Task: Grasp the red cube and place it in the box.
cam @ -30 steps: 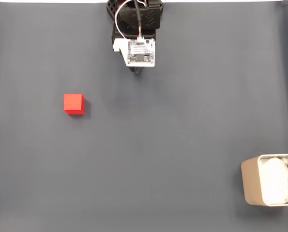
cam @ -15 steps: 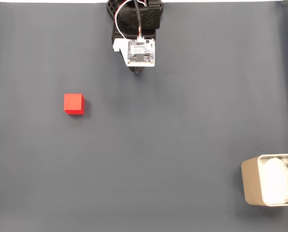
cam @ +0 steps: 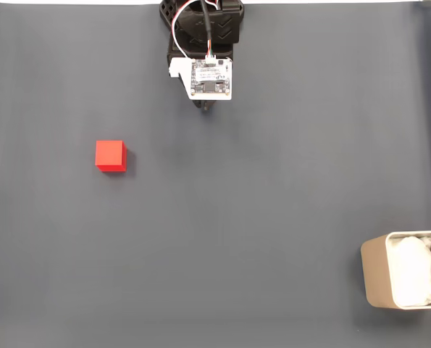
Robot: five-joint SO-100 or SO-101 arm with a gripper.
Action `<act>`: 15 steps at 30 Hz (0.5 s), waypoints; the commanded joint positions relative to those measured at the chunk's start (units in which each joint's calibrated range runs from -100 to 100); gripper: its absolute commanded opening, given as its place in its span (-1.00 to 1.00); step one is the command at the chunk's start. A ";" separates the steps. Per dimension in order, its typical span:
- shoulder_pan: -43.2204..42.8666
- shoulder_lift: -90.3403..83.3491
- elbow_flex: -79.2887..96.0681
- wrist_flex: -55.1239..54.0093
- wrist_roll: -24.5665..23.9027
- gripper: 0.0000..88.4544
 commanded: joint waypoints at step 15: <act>0.57 0.09 0.45 1.04 0.83 -1.00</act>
